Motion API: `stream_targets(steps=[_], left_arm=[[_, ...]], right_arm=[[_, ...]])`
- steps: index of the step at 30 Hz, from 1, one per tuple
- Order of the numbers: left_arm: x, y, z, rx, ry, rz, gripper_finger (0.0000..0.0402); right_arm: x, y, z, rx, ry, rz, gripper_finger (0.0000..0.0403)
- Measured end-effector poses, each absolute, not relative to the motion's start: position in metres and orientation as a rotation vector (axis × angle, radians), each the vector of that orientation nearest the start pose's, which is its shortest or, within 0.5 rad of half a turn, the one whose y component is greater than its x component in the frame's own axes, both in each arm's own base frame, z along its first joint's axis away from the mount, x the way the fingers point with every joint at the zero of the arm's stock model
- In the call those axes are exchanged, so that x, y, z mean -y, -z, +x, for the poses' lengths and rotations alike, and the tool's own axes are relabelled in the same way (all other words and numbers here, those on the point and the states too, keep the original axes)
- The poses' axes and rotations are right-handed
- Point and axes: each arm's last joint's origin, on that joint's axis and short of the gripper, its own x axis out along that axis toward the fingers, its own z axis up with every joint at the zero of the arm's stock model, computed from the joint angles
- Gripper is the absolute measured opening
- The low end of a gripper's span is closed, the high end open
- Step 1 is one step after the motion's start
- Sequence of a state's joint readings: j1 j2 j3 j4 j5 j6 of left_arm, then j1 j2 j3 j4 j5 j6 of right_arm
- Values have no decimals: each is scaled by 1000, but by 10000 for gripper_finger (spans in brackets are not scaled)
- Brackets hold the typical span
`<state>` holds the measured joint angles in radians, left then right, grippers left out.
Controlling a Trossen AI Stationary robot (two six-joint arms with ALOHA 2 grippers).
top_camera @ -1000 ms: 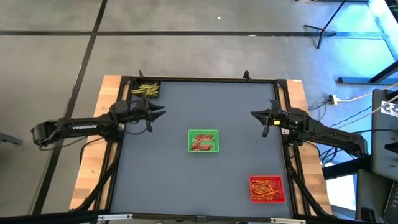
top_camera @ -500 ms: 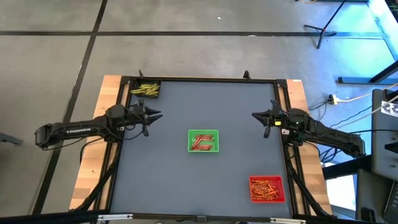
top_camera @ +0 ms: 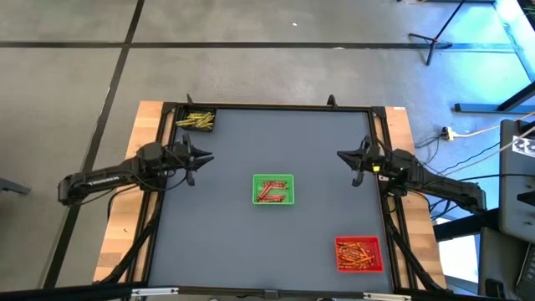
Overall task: Sort crayons
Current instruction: Return to Home Position
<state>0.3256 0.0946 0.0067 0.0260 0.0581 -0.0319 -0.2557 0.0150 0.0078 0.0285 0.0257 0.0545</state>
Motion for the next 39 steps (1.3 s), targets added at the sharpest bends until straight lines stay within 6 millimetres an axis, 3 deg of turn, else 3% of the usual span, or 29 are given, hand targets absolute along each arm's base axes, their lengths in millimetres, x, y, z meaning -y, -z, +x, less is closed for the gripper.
stream_targets(steps=[39], left_arm=[[-33, -160, 97, -66, -321, -27, 65]], right_arm=[[25, -164, 96, -8, 263, 76, 5]])
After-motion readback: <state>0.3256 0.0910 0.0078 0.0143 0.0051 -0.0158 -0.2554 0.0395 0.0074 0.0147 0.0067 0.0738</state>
